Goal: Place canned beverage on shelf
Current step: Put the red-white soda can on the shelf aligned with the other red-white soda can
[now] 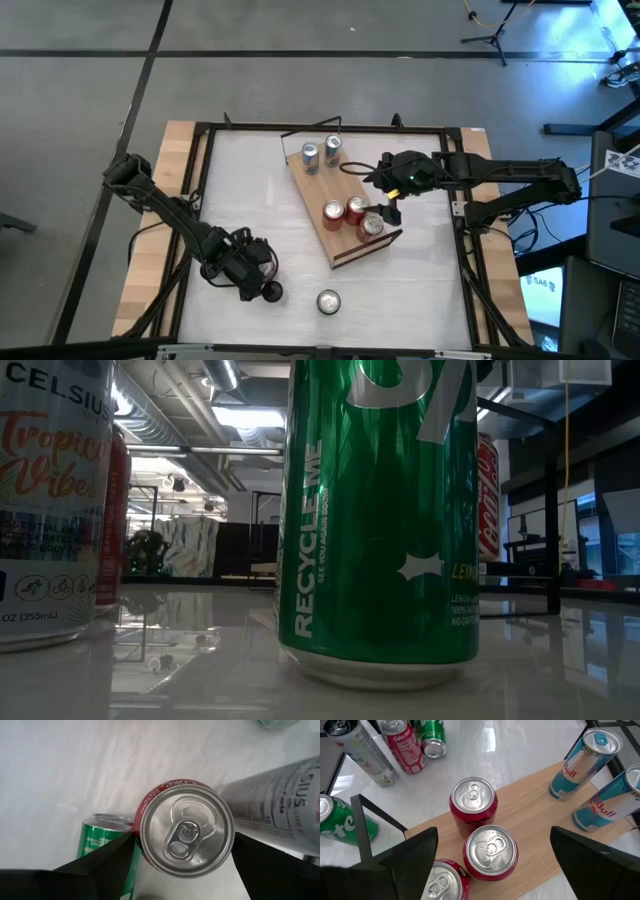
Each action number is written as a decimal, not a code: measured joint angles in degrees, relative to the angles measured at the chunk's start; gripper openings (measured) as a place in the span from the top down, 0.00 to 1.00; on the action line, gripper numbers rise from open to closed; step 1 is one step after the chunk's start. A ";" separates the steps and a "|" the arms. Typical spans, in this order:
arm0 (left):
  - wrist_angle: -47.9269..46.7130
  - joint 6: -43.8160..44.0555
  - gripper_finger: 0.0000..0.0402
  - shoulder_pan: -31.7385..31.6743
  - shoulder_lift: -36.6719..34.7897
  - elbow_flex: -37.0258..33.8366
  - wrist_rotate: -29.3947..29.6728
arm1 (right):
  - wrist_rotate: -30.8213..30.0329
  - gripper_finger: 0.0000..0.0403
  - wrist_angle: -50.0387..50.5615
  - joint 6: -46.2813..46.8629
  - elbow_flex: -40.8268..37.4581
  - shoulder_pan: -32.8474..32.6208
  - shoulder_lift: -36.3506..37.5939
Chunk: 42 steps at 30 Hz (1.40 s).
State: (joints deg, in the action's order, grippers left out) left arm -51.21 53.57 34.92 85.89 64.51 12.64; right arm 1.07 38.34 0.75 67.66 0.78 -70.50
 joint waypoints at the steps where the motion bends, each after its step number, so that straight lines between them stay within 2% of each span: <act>1: -0.02 -0.01 0.22 -0.04 0.00 0.00 0.18 | -0.01 0.06 0.29 0.00 0.00 0.00 0.00; 17: -0.19 -0.01 0.23 -0.02 0.02 0.00 2.99 | 0.01 0.06 1.25 0.00 0.00 0.00 -0.02; 30: 0.01 -0.06 0.40 -0.02 -0.02 0.15 3.24 | 0.00 0.06 1.25 0.00 0.00 -0.02 -0.02; 42: -0.04 -0.18 0.41 0.00 -0.02 0.15 5.06 | -0.01 0.06 1.25 0.00 0.00 -0.07 -0.02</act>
State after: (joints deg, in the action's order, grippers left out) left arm -51.24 53.39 34.92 85.86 64.66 17.70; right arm 1.06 39.59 0.75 67.66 0.71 -70.52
